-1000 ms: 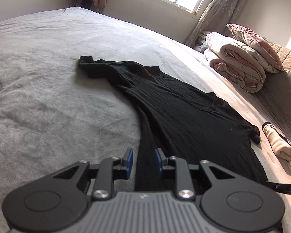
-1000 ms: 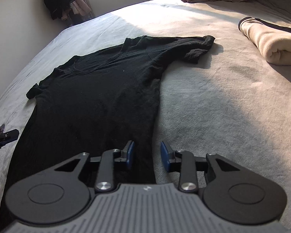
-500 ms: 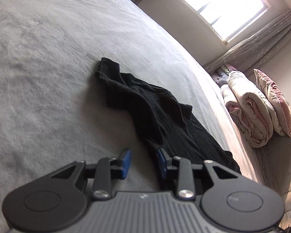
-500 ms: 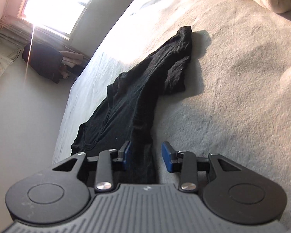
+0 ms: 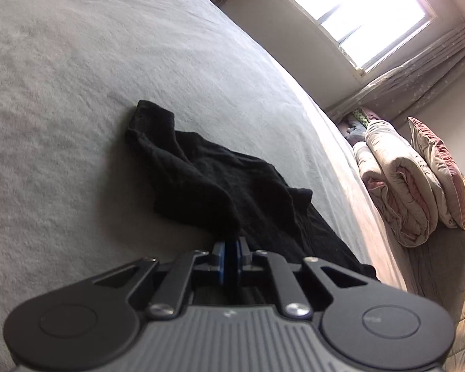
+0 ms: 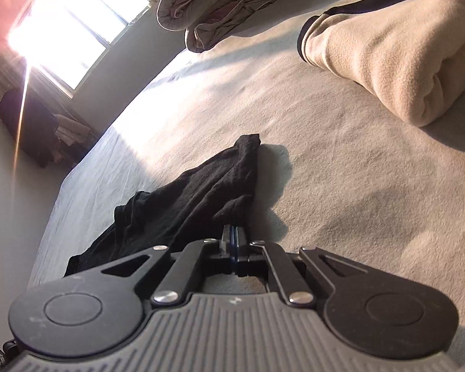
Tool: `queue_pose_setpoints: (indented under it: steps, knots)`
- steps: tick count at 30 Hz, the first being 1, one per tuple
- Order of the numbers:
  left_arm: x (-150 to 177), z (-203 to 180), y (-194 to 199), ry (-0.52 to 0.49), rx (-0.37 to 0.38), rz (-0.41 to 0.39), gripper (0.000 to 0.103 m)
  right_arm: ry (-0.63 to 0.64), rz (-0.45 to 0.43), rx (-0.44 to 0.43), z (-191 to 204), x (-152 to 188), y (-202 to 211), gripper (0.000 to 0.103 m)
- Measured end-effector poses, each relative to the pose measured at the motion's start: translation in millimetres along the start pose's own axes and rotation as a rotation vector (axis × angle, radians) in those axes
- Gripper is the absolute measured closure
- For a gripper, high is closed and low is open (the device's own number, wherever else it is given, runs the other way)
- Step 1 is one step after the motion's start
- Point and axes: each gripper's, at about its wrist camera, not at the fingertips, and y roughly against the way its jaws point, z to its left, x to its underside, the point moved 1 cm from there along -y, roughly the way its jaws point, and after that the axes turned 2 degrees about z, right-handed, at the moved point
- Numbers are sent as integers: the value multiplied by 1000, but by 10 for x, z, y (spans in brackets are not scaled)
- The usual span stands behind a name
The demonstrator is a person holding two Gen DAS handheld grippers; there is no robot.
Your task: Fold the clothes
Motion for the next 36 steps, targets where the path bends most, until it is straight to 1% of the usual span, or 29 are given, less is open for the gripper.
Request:
queue_pose_setpoints:
  steps: [1,3,4,5,6,7,9,12,18,20,23,26,29,31,35,36]
  knots:
    - [-4,-2,20,2,11,6,86,2,13,-12,-11,2,6,90]
    - [7,-17,76,1,27,20,78,18,45,-34,4,16,5,89]
    - [22,-30,112,-3,31,28,73,27,61,-45,7,31,28,87]
    - [53,-45,165,-16,20,39,70,36,74,-57,15,48,42,85]
    - [98,-98,234,-47,-3,45,69,41,81,-69,36,67,36,78]
    - [143,-151,303,-77,-25,51,65,46,84,-83,60,86,36,65]
    - [263,-315,471,-155,-48,45,62,59,89,-103,123,113,51,57]
    - [550,-634,653,-284,-18,60,56,75,130,-103,194,160,83,57]
    - [1141,-1185,723,-411,74,196,56,121,260,-117,136,334,419,58]
    - [1336,-1333,730,-433,93,235,56,127,304,-117,78,411,571,59]
    - [1627,-1525,748,-469,119,286,56,99,350,-123,-25,507,800,61]
    - [1949,-1684,804,-491,155,329,57,63,417,-106,-79,594,968,61]
    - [2244,-1801,837,-495,187,367,59,66,463,-122,-102,713,1150,60]
    - [2279,-1896,764,-512,169,369,65,75,473,-133,-128,816,1234,60]
    - [2350,-2087,618,-545,131,373,67,95,476,-159,-194,1039,1399,63]
    - [2368,-2134,581,-553,122,374,67,91,468,-177,-232,1094,1430,66]
